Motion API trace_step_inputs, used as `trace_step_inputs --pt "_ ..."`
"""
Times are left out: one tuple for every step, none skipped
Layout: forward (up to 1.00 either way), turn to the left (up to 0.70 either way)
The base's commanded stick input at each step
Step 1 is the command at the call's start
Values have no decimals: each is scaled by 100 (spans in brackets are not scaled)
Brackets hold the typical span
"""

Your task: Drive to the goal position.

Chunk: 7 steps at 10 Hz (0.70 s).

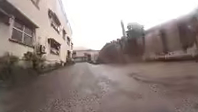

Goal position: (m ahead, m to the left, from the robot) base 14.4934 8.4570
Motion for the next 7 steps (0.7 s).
trace_step_inputs --pt "50 8" --pt "50 8" --pt "50 8" --pt "50 8" --pt "50 8" --pt "50 8" --pt "50 8"
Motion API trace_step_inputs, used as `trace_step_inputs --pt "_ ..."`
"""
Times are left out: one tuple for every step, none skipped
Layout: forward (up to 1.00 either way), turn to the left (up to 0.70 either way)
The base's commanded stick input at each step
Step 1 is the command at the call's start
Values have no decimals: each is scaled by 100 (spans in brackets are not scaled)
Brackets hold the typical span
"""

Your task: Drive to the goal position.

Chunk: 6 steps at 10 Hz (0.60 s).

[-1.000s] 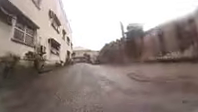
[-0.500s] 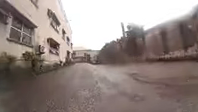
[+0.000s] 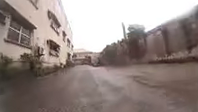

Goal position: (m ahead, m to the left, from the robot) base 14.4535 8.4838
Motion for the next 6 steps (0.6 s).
trace_step_inputs --pt "50 8" --pt "50 8" --pt "50 8" --pt "50 8" --pt "50 8" --pt "50 8"
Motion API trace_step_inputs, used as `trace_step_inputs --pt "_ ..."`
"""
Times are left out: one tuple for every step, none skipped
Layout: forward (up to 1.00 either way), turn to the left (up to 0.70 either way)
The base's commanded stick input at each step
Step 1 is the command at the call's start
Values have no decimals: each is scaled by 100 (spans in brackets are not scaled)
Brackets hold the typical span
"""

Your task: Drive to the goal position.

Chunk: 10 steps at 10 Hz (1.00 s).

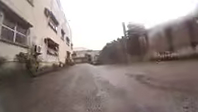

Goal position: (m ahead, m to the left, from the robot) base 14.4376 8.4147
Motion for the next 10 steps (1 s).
trace_step_inputs --pt "50 8" --pt "50 8" --pt "50 8" --pt "50 8" --pt "50 8" --pt "50 8" --pt "50 8" --pt "50 8" --pt "50 8" --pt "50 8"
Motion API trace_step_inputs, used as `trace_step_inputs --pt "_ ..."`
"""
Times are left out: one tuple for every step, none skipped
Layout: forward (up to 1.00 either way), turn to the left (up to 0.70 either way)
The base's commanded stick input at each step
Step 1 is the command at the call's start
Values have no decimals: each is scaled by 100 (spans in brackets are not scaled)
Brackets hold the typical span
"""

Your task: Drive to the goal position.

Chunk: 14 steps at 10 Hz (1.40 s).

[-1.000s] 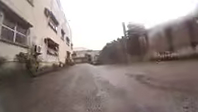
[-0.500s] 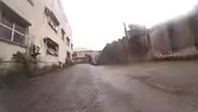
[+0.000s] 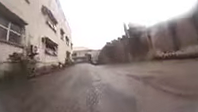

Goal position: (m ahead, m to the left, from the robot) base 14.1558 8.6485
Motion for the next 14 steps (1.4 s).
trace_step_inputs --pt "50 8" --pt "50 8" --pt "50 8" --pt "50 8" --pt "50 8" --pt "50 8" --pt "50 8" --pt "50 8" --pt "50 8" --pt "50 8" --pt "50 8" --pt "50 8" --pt "50 8" --pt "50 8"
